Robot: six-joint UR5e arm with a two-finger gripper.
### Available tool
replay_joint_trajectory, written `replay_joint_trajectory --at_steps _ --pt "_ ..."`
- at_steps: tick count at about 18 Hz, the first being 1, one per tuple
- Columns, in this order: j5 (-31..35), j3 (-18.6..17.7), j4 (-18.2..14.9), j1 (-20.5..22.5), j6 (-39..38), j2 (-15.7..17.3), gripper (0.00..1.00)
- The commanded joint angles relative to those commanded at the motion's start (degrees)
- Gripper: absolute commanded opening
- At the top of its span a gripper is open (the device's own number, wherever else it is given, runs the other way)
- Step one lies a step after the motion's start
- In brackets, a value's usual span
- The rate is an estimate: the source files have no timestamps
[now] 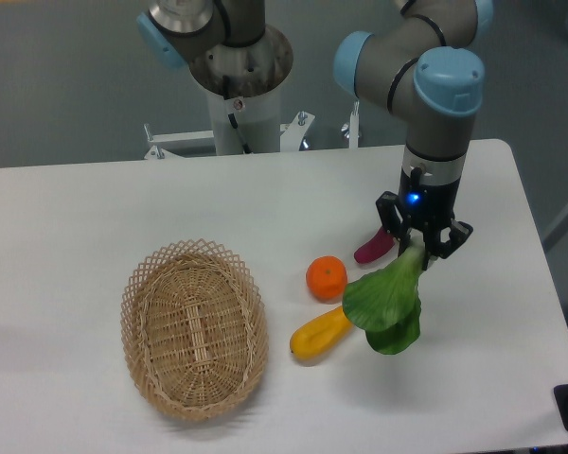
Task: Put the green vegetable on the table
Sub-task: 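Hold the green bok choy in the gripper above the table, then lower the held bok choy onto the table beside the eggplant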
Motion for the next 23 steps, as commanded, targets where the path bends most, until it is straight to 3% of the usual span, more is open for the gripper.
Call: replay_joint_trajectory --at_steps 6,11,15,23 --pt "0.1 0.1 0.3 2.1 4.7 -1.5 0.44" --pt "0.3 -1.3 4.2 4.1 10.7 -5.7 0.43" --pt "1.4 -3.7 10.6 4.9 12.0 -8.6 0.43" --pt "1.4 -4.0 12.4 5.0 11.9 -10.9 0.43"
